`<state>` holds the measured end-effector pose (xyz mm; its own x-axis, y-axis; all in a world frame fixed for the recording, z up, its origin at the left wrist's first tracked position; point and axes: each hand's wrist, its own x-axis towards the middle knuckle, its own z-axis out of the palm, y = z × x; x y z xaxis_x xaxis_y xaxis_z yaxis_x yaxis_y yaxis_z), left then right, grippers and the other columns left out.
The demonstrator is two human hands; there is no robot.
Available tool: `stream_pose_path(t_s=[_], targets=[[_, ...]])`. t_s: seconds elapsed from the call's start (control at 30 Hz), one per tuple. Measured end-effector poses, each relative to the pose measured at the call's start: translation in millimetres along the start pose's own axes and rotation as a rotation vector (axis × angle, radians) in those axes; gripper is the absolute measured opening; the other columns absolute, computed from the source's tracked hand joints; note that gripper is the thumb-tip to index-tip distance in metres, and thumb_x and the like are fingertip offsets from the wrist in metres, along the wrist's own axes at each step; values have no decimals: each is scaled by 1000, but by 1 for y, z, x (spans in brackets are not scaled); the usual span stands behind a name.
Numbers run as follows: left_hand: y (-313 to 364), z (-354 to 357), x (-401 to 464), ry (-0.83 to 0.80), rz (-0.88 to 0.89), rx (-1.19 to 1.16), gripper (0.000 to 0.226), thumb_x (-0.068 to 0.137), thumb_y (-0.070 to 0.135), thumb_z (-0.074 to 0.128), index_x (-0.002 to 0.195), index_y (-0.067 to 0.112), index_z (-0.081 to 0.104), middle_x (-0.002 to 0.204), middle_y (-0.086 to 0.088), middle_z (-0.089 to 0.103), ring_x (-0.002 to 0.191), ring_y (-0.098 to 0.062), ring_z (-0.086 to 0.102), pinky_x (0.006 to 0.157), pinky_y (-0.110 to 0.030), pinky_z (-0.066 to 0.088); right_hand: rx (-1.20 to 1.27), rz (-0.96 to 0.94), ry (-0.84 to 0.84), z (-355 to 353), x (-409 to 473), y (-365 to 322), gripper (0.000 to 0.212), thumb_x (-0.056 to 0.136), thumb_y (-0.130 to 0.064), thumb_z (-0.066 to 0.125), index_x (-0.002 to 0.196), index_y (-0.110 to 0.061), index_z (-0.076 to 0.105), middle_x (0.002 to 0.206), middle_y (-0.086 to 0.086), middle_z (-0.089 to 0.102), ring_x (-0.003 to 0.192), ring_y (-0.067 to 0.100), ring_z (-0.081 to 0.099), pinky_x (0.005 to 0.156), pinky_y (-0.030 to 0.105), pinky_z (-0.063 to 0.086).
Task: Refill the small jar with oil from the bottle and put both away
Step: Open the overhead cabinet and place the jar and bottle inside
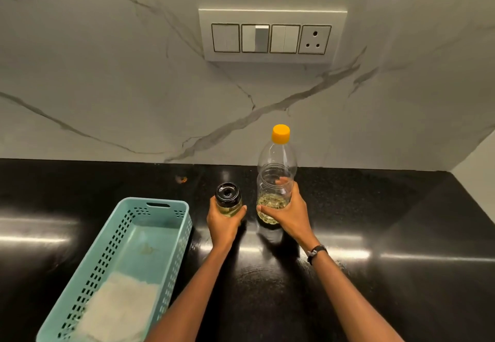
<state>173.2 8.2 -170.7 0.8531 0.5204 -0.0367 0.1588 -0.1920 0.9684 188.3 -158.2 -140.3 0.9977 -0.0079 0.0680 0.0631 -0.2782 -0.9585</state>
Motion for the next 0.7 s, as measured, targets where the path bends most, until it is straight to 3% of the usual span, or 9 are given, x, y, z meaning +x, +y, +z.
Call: stream_pose_path(t_s=[0.07,0.3,0.43,0.5,0.6,0.7], targets=[[-1,1,0,12,10,0,52,65,10,86,108,13,58,98,-1,68,89,-15,65,76,-16,46,-2,-17,34,2,-5,0,73,58,-32,89,119,-31,49,112,-14,64,104,3,62,89,31,54],[15,-14,-21,39,58,-46,46,65,16,87,100,25,58,88,13,66,83,-1,64,75,-16,48,-76,-113,125,-2,-29,-19,67,59,-38,88,114,-40,50,105,-18,66,96,-5,63,85,26,55],[55,-39,-36,15,190,-55,45,63,21,89,92,34,57,86,16,66,74,9,62,68,-8,48,-132,-235,145,-17,-43,-61,72,57,-48,86,118,-39,50,105,-17,67,95,-3,64,82,28,56],[83,-56,-44,-4,293,-42,48,63,25,88,98,35,57,89,21,64,77,13,62,68,-3,45,-164,-318,156,-27,-52,-88,75,58,-50,85,122,-40,47,107,-18,65,96,0,64,81,31,57],[133,-87,-58,-1,431,-35,51,62,27,88,103,29,58,88,22,62,80,9,61,68,-1,44,-198,-436,175,-39,-70,-132,79,59,-56,82,126,-40,43,108,-22,62,97,0,63,79,33,57],[185,-117,-74,-5,536,-16,50,60,41,85,101,30,58,88,15,65,82,1,63,70,-12,48,-216,-514,173,-49,-86,-181,86,56,-63,79,129,-35,42,111,-21,62,101,-4,61,82,30,57]])
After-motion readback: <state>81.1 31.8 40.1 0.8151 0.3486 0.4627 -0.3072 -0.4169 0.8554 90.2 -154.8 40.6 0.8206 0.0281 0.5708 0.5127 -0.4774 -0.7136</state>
